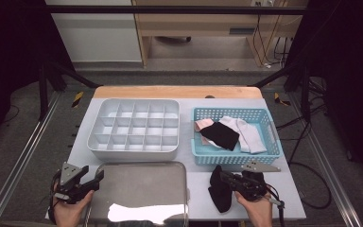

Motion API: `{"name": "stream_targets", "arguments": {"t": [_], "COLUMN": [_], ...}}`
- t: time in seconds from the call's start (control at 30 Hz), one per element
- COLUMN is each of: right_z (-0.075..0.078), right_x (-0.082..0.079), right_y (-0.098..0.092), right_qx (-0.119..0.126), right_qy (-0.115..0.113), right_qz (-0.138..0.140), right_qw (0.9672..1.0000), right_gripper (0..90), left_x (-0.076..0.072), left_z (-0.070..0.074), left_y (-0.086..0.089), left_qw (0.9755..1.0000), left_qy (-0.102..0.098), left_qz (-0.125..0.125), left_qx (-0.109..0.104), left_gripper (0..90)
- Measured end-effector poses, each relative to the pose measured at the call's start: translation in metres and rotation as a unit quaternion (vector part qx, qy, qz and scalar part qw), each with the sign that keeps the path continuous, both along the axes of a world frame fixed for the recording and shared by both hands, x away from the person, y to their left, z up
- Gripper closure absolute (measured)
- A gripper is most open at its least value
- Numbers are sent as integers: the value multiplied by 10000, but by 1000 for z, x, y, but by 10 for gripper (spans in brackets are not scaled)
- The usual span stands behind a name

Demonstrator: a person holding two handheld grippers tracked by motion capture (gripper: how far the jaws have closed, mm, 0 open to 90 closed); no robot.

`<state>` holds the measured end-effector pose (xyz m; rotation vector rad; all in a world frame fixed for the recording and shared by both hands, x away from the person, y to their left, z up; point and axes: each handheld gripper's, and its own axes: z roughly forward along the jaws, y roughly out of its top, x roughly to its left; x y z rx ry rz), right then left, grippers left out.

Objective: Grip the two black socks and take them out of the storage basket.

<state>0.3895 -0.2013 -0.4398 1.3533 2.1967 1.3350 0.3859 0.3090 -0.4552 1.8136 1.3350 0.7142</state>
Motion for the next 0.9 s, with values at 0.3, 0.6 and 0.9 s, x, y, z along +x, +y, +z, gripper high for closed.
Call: {"name": "stream_targets", "arguments": {"t": [0.3,0.6,0.9], "right_z": [-29,-19,0], "right_x": [4,4,6], "right_y": [17,13,2], "right_qx": [-399,-248,6], "right_qy": [201,-166,-482], "right_qz": [125,-35,-360], "right_qw": [9989,9995,9982], "right_gripper": [753,583,473], "left_x": [0,1,1], "left_z": [-1,-1,0], "left_y": [-2,-1,0], "left_qw": [10000,10000,10000], "left_qy": [4,8,4], "left_qz": [-10,-18,-27], "left_qx": [38,15,31], "left_gripper": [363,363,362]}}
